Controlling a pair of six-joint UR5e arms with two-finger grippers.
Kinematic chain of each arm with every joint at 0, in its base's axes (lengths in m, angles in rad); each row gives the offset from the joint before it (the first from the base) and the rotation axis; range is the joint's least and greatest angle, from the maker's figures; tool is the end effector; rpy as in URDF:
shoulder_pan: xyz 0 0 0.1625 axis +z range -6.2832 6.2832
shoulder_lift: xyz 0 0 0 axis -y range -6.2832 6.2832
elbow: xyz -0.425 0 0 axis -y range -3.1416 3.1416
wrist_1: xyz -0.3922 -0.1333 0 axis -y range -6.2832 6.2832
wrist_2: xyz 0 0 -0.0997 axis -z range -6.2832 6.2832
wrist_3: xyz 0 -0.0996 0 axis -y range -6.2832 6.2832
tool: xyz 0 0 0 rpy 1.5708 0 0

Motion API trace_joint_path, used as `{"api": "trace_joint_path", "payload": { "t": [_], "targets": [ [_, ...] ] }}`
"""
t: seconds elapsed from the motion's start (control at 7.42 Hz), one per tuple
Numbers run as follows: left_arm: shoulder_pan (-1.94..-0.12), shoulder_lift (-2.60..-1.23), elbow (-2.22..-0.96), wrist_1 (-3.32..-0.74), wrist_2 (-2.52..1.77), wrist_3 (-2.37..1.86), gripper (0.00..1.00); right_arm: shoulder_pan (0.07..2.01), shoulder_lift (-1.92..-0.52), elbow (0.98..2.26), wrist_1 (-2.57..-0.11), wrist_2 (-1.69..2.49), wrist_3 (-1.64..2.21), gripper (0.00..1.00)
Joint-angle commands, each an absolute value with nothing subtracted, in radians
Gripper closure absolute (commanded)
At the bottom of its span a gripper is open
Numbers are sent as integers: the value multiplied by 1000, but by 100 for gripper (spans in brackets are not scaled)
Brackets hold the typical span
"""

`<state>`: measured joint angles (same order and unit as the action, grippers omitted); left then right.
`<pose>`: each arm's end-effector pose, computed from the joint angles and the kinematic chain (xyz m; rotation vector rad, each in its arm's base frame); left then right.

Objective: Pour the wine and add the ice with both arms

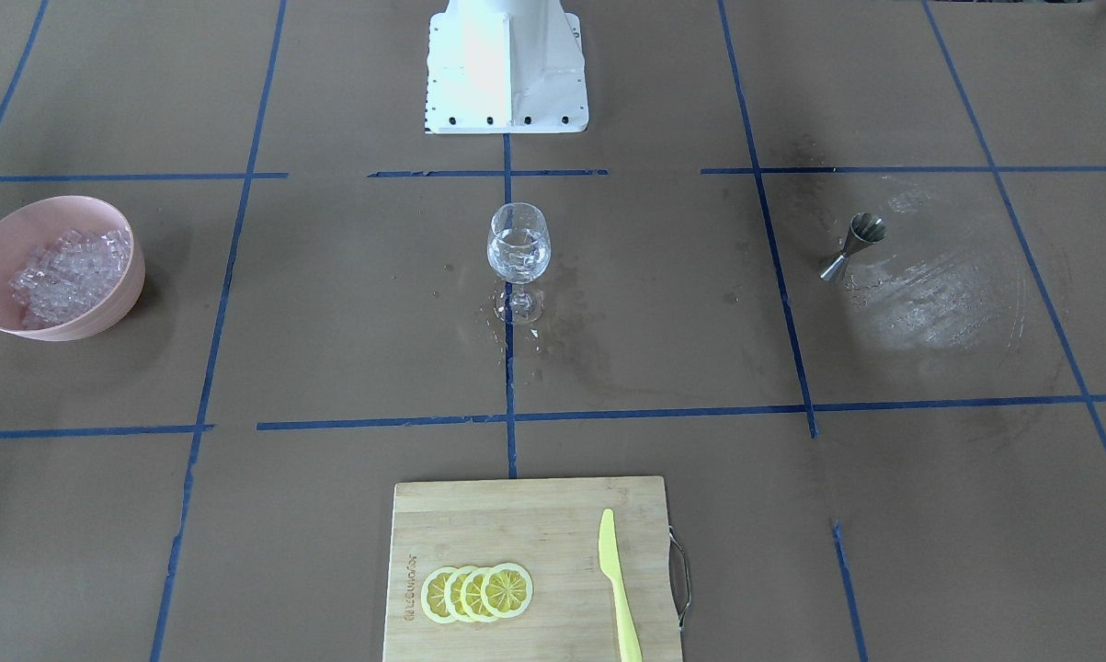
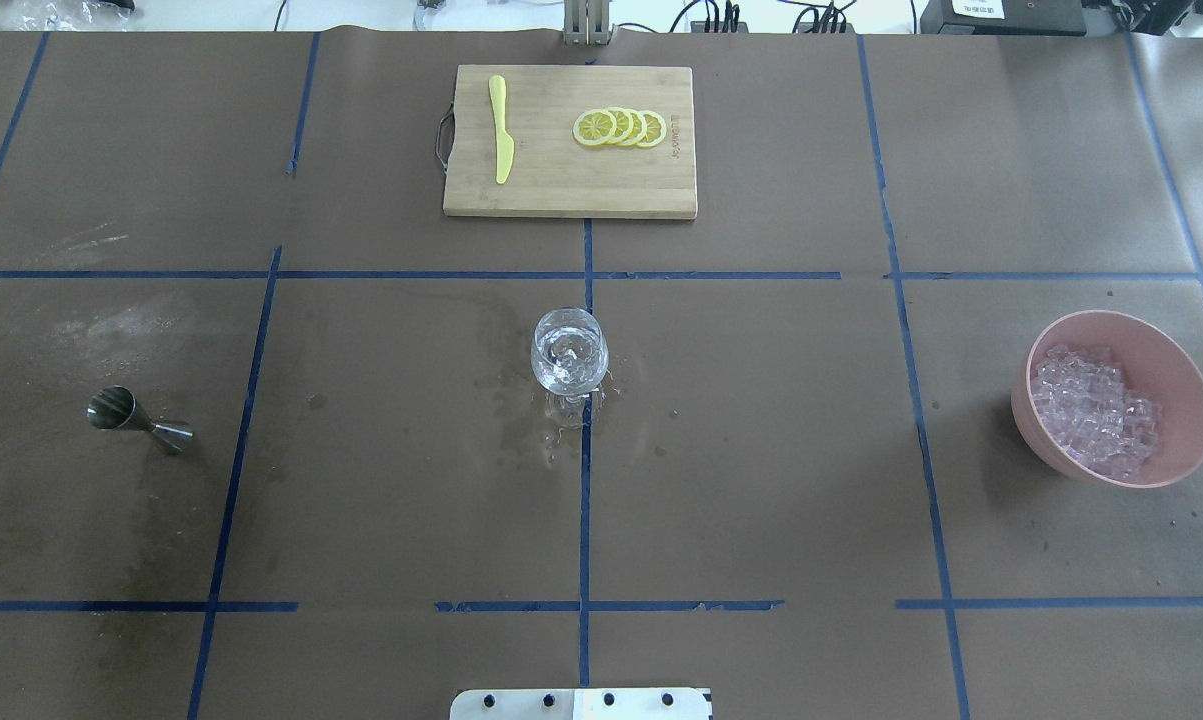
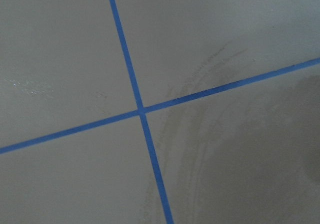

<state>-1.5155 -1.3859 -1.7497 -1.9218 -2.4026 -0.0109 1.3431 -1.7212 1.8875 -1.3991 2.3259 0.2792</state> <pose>-0.0358 -0.4332 0.6120 0.2976 0.8342 0.1849 -0.0362 -0.4445 0.5531 0.1239 -0.8042 -0.0790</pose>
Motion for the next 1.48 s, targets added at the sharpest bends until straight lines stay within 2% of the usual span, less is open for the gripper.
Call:
{"api": "trace_joint_path", "payload": {
  "t": [0.0, 1.35],
  "targets": [
    [-1517, -1385, -1750, -1910, -2215, 165, 0, 1344, -1709, 1888, -1404, 2329, 272, 0],
    [-1519, -1417, -1741, -1939, -2214, 172, 0, 1310, -1706, 1871, -1393, 2327, 293, 0]
  ]
}}
